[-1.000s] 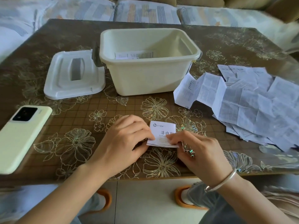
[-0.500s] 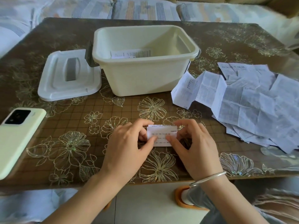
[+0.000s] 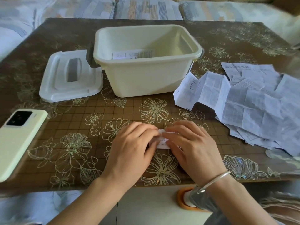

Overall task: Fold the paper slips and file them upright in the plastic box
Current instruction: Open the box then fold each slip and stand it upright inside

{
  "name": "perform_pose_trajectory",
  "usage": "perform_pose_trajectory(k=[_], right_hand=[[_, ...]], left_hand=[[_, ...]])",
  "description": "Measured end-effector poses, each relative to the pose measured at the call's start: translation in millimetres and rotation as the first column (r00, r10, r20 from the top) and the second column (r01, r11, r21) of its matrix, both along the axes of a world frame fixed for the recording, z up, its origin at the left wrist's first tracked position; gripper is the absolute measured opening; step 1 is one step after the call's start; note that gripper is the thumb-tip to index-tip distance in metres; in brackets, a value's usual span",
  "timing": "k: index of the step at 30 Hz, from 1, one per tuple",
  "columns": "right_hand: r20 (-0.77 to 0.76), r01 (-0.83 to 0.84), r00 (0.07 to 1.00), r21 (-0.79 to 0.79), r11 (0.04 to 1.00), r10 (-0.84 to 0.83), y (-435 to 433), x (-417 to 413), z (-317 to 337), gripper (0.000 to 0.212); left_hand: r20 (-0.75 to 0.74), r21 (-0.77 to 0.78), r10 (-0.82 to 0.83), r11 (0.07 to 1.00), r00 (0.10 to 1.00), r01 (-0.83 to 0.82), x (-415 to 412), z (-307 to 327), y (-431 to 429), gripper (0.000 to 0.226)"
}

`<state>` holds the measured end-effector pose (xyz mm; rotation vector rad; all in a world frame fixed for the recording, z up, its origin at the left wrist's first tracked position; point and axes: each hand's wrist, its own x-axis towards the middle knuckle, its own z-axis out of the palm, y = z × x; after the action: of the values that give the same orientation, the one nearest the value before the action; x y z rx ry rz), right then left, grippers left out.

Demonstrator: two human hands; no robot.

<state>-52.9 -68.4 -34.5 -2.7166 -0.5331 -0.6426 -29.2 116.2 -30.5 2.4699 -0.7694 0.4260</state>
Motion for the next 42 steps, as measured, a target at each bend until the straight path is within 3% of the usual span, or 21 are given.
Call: perform_pose_trajectory(k=[4, 8, 16, 23, 28, 33, 36, 38, 40, 42], right_hand=[[-0.101, -0.036, 0.994, 0.016, 0.999, 0.037, -9, -4, 2, 0.04], [-0.078, -0.064, 0.995, 0.01, 0.998, 0.065, -16, -3, 4, 0.035], [-0.05, -0.096, 0.994, 0.11, 0.989, 0.102, -11, 12, 31, 0.022], [0.043, -0.237, 0.972, 0.166, 0.957, 0.233, -4, 69, 107, 0.02], [0.006, -0.142, 0.989, 0.358, 0.923, 0.149, -3, 116, 150, 0.015], [-0.213, -0.02, 0.972, 0.33, 0.944, 0.095, -1, 181, 156, 0.004], [-0.331, -0.069, 0.934, 0.196, 0.978, 0.133, 12, 210, 153, 0.004], [-0.412, -0.093, 0.9, 0.139, 0.986, 0.142, 17, 225, 157, 0.008], [-0.477, -0.114, 0.865, 0.11, 0.987, 0.153, 21, 238, 161, 0.01], [-0.538, -0.154, 0.822, 0.105, 0.983, 0.186, 28, 247, 161, 0.007]], left_hand=[[-0.065, -0.007, -0.025, 1.0, 0.998, 0.025, -1, 0, 3, 0.035], [-0.091, 0.032, -0.07, 0.997, 0.993, 0.073, 3, 2, 6, 0.042], [-0.024, -0.056, -0.076, 0.996, 0.997, 0.074, 18, 22, 4, 0.009], [0.104, -0.085, -0.049, 0.995, 0.993, 0.058, 54, 92, 17, 0.011], [0.098, -0.207, 0.008, 0.978, 0.995, 0.013, 101, 132, 33, 0.015], [0.068, -0.204, 0.192, 0.963, 0.979, -0.175, 173, 134, 56, 0.021], [0.001, -0.185, 0.239, 0.954, 0.971, -0.235, 198, 119, 54, 0.032], [-0.134, -0.233, 0.251, 0.932, 0.959, -0.277, 202, 110, 50, 0.035], [-0.236, -0.253, 0.249, 0.917, 0.939, -0.307, 202, 106, 48, 0.033], [-0.237, -0.233, 0.252, 0.923, 0.938, -0.306, 202, 104, 48, 0.028]])
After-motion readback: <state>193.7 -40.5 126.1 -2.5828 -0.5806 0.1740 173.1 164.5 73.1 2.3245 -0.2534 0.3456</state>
